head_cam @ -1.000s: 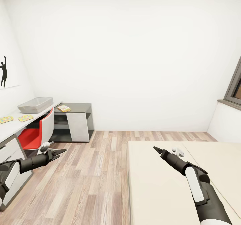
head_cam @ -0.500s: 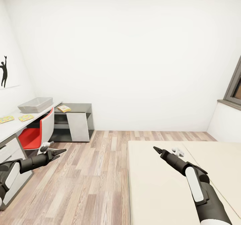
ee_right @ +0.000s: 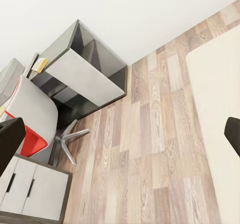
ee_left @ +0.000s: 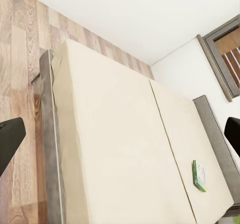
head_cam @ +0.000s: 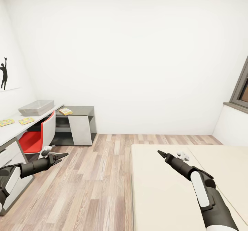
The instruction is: Put all the toys in the child's room - the three board games (two on the bed and one on the table), the two jigsaw puzzles on the table, and the tennis ball on the table - inside the toy box on the table in the child's room.
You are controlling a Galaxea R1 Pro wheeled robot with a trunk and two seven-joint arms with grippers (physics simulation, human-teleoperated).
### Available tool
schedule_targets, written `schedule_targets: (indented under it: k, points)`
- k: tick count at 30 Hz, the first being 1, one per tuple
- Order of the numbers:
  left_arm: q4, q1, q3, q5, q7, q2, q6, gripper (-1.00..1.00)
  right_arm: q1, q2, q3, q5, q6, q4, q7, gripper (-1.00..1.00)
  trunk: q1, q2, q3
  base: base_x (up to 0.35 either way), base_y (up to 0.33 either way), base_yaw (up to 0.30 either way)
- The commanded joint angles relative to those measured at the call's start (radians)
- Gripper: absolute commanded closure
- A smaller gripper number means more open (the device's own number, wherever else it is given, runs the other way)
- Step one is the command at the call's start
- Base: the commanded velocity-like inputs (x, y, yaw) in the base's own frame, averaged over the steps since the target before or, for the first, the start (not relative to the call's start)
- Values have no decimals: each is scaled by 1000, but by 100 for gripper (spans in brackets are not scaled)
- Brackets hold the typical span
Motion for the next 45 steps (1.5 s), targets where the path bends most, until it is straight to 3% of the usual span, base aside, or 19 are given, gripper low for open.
schedule_targets:
  k: [1, 13, 45]
  points:
    - [0, -1, 1, 3, -1, 0, 6, -100, -1, 0, -2, -1, 6, 0, 4, -100, 0, -1, -1, -2, -4, 0]
    - [0, 0, 1, 3, 1, -1, 6, -100, -1, 1, -2, -1, 6, 0, 4, -100, 0, -1, -1, 0, -51, 0]
    - [0, -1, 1, 3, 1, -3, 6, -100, -1, 1, -2, -1, 6, -1, 4, -100, 0, -1, -1, 0, -296, 0]
